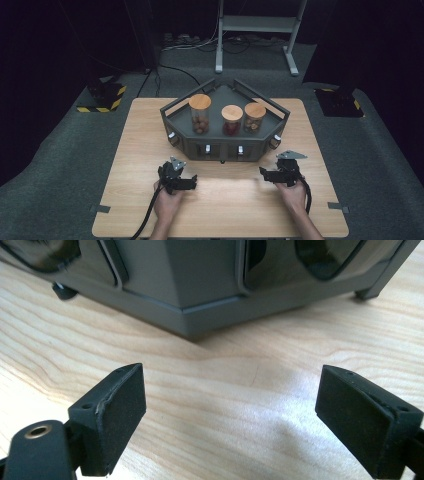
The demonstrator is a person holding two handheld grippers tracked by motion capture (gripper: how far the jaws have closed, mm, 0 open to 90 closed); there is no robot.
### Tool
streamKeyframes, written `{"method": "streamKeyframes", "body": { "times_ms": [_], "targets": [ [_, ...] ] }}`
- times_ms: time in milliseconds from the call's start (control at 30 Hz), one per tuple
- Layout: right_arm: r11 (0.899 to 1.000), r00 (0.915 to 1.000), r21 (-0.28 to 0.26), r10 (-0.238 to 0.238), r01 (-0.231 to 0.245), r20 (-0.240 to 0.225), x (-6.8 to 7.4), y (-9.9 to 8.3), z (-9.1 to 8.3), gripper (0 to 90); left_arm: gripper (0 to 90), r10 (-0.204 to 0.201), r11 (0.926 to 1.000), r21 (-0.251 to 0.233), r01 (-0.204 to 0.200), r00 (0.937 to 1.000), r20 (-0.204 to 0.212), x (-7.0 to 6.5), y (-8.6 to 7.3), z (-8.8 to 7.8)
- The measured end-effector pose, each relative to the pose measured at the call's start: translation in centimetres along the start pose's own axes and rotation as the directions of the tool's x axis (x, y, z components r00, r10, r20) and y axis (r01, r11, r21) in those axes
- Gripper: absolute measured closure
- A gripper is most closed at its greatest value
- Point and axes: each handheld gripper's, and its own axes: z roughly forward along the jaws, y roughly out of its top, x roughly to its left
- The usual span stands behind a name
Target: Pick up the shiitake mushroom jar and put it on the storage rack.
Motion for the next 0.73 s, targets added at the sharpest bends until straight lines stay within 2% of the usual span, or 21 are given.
{"method": "streamKeyframes", "body": {
  "times_ms": [300,400,500,733],
  "targets": [
    [0.999,0.9997,0.038,-0.015,0.014,0.02,0.3,-1.3,1.3,11.5,4.1,0.0,1.0,0.0,0.0,1.0,0.0,0.0,0.0,0.0],
    [0.999,0.9983,0.027,-0.042,0.04,0.04,0.6,-1.6,1.3,10.9,4.2,0.0,1.0,0.0,0.0,1.0,0.0,0.0,0.0,0.0],
    [0.999,0.9983,0.007,-0.041,0.041,0.041,0.7,-1.9,1.3,10.5,4.2,0.0,1.0,0.0,0.0,1.0,0.0,0.0,0.0,0.0],
    [0.999,0.9985,0.009,-0.046,0.045,0.029,0.6,-1.9,1.3,9.7,4.1,0.0,1.0,0.0,0.0,1.0,0.0,0.0,0.0,0.0]
  ]
}}
